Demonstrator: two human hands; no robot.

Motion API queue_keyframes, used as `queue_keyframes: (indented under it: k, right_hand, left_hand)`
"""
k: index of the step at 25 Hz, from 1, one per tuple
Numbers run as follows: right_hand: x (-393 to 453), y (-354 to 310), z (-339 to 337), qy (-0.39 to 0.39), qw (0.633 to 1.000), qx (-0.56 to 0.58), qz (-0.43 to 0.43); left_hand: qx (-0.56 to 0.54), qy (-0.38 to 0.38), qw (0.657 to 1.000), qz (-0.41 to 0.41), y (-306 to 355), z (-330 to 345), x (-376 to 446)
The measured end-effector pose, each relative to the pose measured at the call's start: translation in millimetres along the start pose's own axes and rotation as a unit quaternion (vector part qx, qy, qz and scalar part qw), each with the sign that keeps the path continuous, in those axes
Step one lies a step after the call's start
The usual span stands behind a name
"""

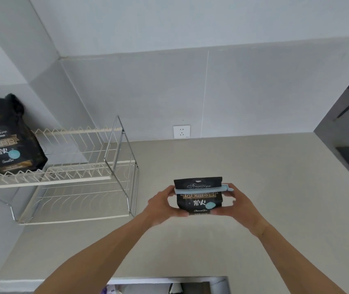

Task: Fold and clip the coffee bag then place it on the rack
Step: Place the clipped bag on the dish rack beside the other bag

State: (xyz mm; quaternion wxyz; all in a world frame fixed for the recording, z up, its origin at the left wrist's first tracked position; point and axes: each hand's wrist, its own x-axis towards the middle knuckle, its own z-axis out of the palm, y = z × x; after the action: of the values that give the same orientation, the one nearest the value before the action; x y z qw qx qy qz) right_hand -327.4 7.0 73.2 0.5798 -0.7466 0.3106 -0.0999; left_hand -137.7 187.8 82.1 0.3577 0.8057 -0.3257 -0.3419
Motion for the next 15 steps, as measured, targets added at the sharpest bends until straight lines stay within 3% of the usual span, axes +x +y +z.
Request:
queue_keyframes:
  k: [8,15]
  right_hand:
    - [-8,-85,-19,0.048,0.994,0.034,-0.09]
    - [-3,-162,2,0.07,0.987,0.032,-0.144]
  left_hand:
    - [-0.05,0.001,0.993,0.109,65,-67,-16]
    - [-0.075,0.02,0.982,0.172,82,-134,-27]
